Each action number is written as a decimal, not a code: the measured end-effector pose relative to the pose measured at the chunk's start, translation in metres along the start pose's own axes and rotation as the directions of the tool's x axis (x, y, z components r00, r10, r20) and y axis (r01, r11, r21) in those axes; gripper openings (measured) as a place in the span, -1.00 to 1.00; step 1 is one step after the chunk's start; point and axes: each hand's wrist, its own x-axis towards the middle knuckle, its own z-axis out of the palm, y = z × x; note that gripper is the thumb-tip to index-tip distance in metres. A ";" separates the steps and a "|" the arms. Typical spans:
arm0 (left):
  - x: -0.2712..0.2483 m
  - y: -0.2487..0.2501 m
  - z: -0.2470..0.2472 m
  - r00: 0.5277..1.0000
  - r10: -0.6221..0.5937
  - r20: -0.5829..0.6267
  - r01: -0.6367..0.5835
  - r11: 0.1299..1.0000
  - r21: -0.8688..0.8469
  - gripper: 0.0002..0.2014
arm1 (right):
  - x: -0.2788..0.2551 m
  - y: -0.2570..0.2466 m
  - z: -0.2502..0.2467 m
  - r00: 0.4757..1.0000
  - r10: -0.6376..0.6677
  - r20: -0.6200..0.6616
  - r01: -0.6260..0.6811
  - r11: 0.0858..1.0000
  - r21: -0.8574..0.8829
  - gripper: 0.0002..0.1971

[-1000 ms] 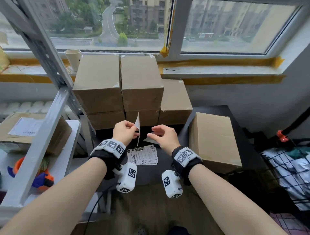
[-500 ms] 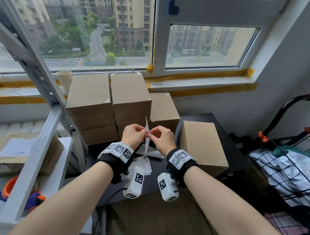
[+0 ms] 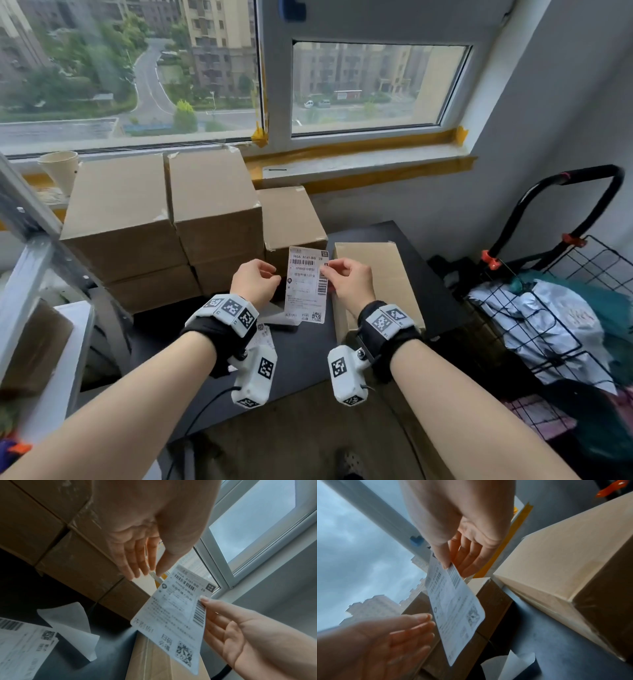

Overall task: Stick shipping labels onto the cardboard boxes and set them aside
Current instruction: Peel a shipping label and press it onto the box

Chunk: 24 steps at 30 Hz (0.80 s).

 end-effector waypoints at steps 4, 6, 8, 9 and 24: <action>0.000 0.013 0.030 0.988 -0.033 0.154 0.036 0.999 -0.020 -0.91 | 0.002 0.004 -0.032 0.998 0.060 0.017 -0.061 0.996 0.066 -0.90; -0.001 0.021 0.045 0.978 -0.028 0.209 0.044 0.996 -0.072 -0.89 | 0.006 0.008 -0.048 0.995 0.093 0.024 -0.095 0.992 0.086 -0.89; 0.001 0.028 0.060 0.971 -0.021 0.238 0.050 0.992 -0.117 -0.88 | 0.011 0.013 -0.063 0.993 0.115 0.024 -0.116 0.990 0.076 -0.90; 0.002 0.031 0.068 0.968 -0.021 0.252 0.055 0.990 -0.130 -0.91 | 0.014 0.016 -0.070 0.992 0.122 0.019 -0.123 0.990 0.068 -0.91; 0.019 0.056 0.161 0.960 -0.159 0.232 0.210 0.954 -0.214 -0.93 | 0.074 0.068 -0.138 0.954 0.292 0.070 -0.291 0.956 -0.027 -0.60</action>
